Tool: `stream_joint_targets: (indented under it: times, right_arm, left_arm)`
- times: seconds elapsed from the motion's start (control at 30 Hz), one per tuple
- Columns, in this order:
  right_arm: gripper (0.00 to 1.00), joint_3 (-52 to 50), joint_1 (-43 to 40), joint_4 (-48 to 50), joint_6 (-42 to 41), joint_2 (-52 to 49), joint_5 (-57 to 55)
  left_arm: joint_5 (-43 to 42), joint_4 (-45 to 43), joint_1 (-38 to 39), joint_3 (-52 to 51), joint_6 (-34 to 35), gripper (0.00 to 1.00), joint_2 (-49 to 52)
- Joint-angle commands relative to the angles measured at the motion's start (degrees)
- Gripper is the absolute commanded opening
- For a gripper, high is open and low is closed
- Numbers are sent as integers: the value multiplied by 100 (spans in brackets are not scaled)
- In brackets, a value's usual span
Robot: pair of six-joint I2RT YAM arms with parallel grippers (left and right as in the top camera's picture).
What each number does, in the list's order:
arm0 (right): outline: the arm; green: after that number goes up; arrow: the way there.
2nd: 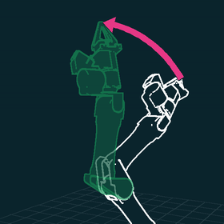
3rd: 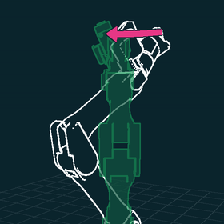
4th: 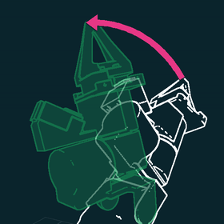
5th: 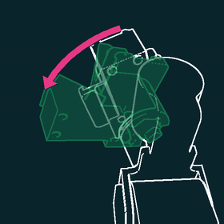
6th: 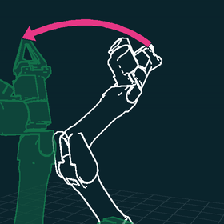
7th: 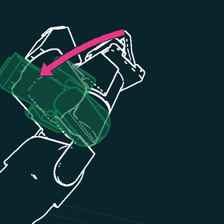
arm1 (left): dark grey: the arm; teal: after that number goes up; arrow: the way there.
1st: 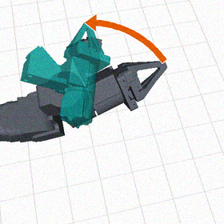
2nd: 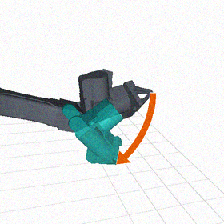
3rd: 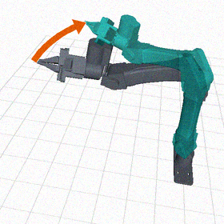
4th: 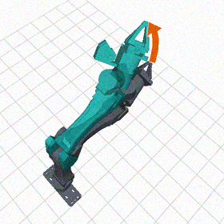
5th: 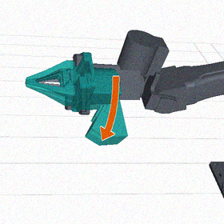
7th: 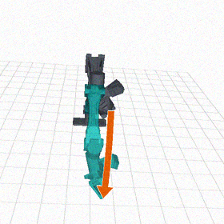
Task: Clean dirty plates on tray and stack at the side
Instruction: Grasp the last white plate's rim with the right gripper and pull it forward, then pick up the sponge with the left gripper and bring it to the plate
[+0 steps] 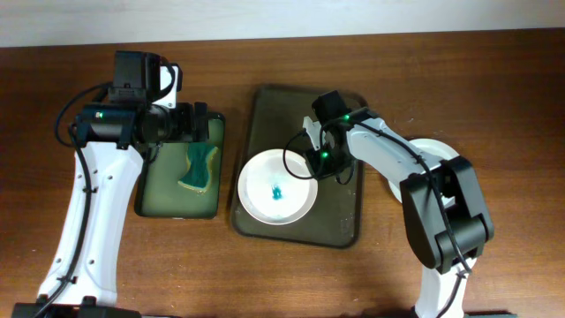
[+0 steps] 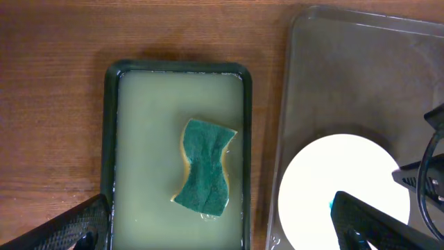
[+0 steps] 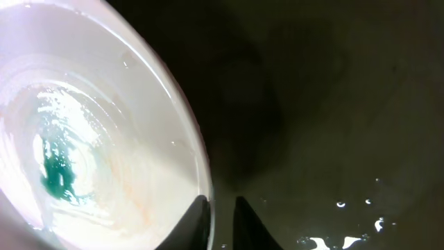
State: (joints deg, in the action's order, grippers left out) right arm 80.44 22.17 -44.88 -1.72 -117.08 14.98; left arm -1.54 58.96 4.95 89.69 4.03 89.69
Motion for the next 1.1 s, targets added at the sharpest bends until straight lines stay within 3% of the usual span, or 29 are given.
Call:
stream_joint_targets:
  times: [0.0,0.07,0.1,0.17,0.3,0.47,0.57,0.8,0.87,0.97,1.07]
  right_arm:
    - [14,-92,26,37,-173,-142,22]
    - [11,-118,24,59,-149,-149,22]
    - [4,-146,24,79,-149,-149,20]
    - [4,-164,24,76,-177,-149,-9]
    - [4,-164,-114,-372,-1672,251,-824]
    - [4,-164,-234,-1005,-3014,1209,-1049]
    - [4,-227,-232,-1287,-3335,1241,-1123]
    - [7,-1102,-234,-518,-3425,1174,-1021]
    - [26,-1038,-245,-367,-2763,1285,-1010]
    - [27,-798,-243,-476,-1633,1510,-1010]
    - [28,-772,-245,-570,-1499,1646,-1010]
  left_arm:
    - [-42,-11,2,26,-46,99,17]
    - [-46,-11,2,26,-44,99,17]
    - [-44,-13,2,26,-44,99,17]
    - [-44,-9,2,26,-44,100,17]
    - [-382,463,2,26,-42,99,17]
    - [-879,479,2,26,-44,99,17]
    - [-874,472,2,26,-44,99,17]
    - [-848,319,2,24,-46,100,72]
    - [-717,328,2,24,-46,100,142]
    - [-658,361,2,11,-46,99,269]
    - [-544,348,2,-155,-42,95,535]
